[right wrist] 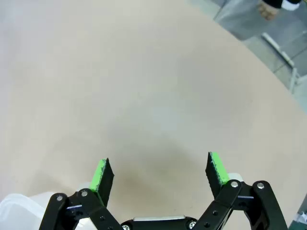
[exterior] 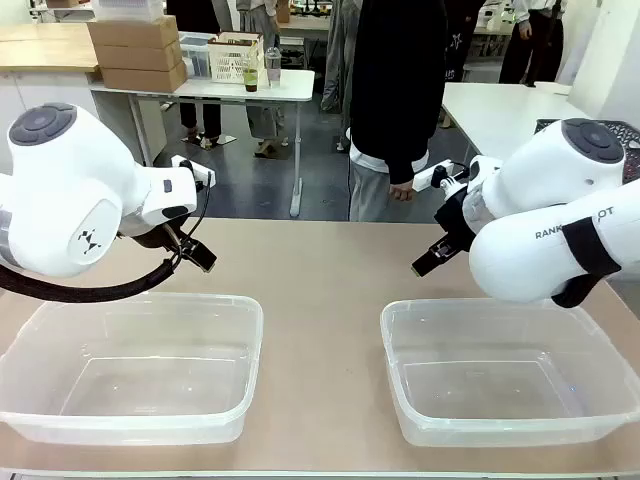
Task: Sort the waste into each basket.
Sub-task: Pick up the Organizing box on the left side of the table and lift it.
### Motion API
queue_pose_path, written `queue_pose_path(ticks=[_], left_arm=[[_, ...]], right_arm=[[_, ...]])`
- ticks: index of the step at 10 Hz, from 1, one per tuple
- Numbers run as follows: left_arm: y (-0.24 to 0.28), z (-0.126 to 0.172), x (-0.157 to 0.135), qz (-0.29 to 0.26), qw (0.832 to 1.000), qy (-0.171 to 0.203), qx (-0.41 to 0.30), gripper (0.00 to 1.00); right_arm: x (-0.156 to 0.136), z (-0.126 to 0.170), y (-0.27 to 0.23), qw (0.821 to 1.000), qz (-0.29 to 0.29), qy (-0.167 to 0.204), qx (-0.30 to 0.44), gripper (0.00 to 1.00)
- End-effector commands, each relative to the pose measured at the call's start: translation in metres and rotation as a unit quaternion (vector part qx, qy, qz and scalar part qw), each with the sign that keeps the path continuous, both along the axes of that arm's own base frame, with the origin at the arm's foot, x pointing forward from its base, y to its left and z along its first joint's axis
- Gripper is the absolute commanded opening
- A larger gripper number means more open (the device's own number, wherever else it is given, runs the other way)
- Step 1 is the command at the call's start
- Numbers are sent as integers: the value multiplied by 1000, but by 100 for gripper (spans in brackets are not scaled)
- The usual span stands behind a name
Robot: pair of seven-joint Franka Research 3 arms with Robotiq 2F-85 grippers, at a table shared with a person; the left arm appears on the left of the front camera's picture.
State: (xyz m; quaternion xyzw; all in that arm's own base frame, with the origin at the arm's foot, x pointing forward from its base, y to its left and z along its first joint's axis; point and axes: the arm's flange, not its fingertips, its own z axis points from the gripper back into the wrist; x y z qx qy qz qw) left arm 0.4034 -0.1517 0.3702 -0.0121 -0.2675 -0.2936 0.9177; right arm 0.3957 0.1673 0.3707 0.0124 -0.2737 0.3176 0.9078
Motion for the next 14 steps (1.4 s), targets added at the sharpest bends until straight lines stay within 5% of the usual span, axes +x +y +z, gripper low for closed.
queue_pose_path(ticks=[1,12,13,14], left_arm=[[0,0,0,0,1000,0,0,100],[0,0,0,0,1000,0,0,100],[-4,28,-4,-35,998,60,6,100],[-9,73,-18,51,993,106,-2,100]], right_arm=[[0,0,0,1000,0,0,0,100],[0,0,0,1000,0,0,0,100],[-3,28,7,999,13,36,12,100],[-20,70,4,999,-18,39,12,100]])
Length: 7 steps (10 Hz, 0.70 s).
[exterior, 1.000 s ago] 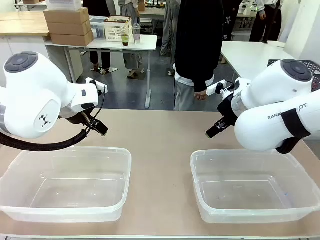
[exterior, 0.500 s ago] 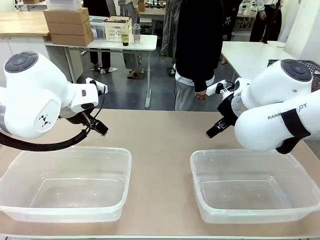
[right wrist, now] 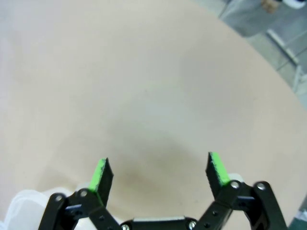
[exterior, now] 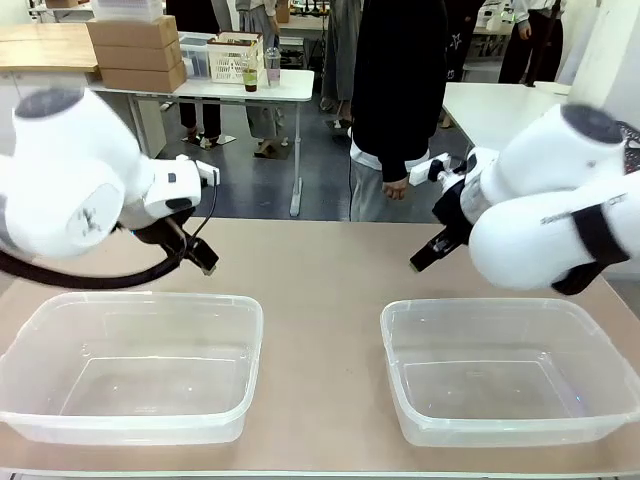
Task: Sort the waste into each basket.
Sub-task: Pick up the Organizing box on the left side of the table and lift it.
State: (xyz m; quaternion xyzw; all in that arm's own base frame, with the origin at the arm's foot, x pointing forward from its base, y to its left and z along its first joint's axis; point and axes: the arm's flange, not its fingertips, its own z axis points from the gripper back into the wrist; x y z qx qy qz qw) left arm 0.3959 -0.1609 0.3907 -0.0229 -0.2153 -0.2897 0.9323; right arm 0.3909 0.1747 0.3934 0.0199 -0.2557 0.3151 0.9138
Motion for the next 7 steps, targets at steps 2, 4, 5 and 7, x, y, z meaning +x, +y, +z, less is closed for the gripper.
queue_pose_path(ticks=[2,4,5,7], left_arm=[[12,136,-65,12,996,53,-73,100],[28,157,-108,3,990,55,-127,100],[30,137,-117,4,995,-2,-103,100],[14,166,-101,1,994,51,-95,100]], right_arm=[[-73,113,-23,999,-31,32,26,100],[-144,130,-37,999,-24,2,22,100],[-164,118,-43,989,-83,-123,-8,100],[-120,172,-30,999,-38,-34,14,100]])
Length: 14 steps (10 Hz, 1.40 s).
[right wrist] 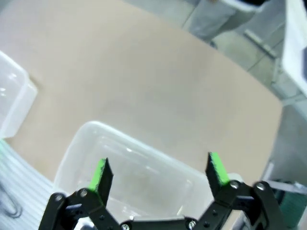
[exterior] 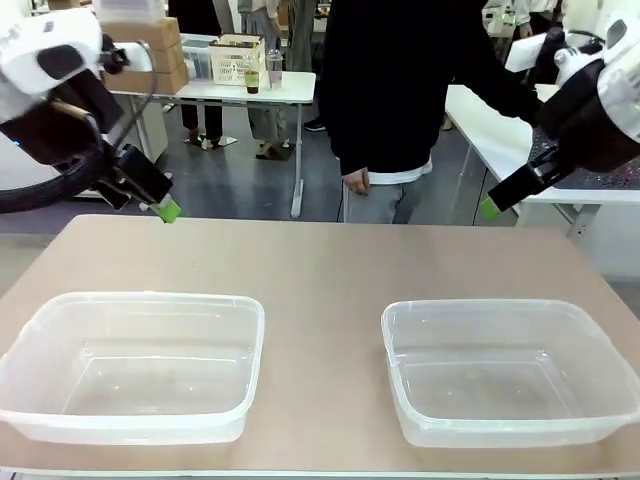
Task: Sort the waste into each basket.
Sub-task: Pick up the Organizing box on the left side of the table and lift it.
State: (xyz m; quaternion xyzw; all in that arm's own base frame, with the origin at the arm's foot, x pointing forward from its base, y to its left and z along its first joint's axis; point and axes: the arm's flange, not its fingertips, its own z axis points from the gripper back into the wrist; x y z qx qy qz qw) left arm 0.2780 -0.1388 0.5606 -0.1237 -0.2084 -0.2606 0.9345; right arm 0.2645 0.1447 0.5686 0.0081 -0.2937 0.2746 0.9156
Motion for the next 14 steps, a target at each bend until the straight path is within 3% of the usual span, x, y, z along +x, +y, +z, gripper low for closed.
queue_pose_path(ticks=[1,2,3,4,5,6,7,8,9,10,14], left_arm=[[3,3,-5,0,1000,-6,-6,100],[22,9,-16,-75,991,45,-103,100],[56,15,-26,-136,957,101,-236,100],[94,13,-32,-145,905,148,-371,100],[122,9,-32,-126,873,168,-440,100],[148,-1,-35,-97,848,173,-492,100],[174,-12,-38,-54,825,160,-539,100],[195,-23,-42,-16,808,145,-571,100],[205,-29,-41,41,803,149,-575,100],[197,9,-39,-102,860,120,-485,100],[197,9,-39,-102,860,120,-485,100]], right_arm=[[17,-8,-11,993,35,64,90,100],[8,4,-41,950,108,107,271,100],[-1,14,-73,860,138,135,473,100],[-3,15,-105,778,29,159,607,100],[-5,10,-140,695,6,152,702,100],[-8,1,-172,647,-26,137,750,100],[-11,-9,-197,616,-67,132,774,100],[-14,-22,-218,596,-116,131,784,100],[-13,-33,-226,602,-158,130,772,100],[-3,15,-219,816,34,119,565,100],[-3,15,-219,816,34,119,565,100]])
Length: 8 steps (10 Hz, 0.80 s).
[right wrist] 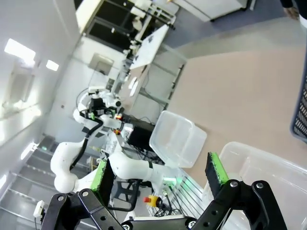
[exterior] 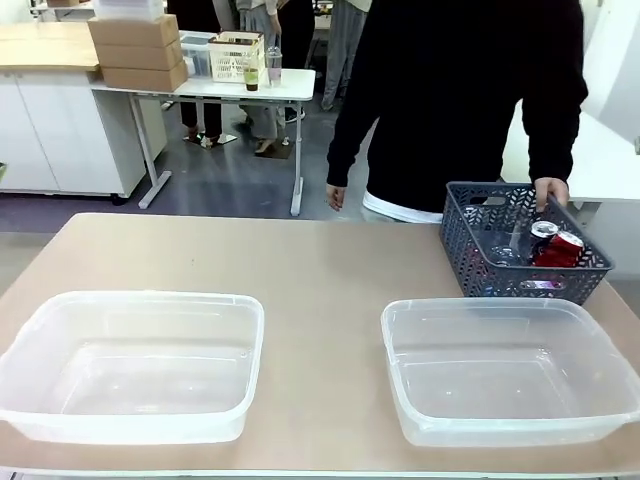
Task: Sort the waste into each basket.
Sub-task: Pick up the Organizing box on the left side of the table and lift it.
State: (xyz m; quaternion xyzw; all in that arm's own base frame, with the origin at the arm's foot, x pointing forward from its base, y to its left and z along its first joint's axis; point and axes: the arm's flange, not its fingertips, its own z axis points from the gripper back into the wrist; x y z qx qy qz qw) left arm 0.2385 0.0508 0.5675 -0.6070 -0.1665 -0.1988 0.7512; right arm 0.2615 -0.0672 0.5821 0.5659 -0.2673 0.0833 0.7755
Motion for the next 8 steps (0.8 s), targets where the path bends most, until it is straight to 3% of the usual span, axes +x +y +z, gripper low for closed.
queue_pose_path(ticks=[1,2,3,5,6,8], left_arm=[[7,2,0,2,1000,-14,-11,100],[7,2,0,2,1000,-14,-11,100],[1,0,-1,3,1000,-3,3,100],[6,17,-12,-8,987,2,160,100],[11,16,-22,-6,976,27,215,100],[8,-6,-55,-15,937,84,340,100]], right_arm=[[0,1,-7,1000,-5,-19,5,100],[0,0,0,1000,0,0,0,100],[17,5,43,997,56,29,-54,100],[35,20,142,982,130,33,-133,100],[37,18,196,974,160,49,-155,100],[22,-10,299,946,176,100,-253,100]])
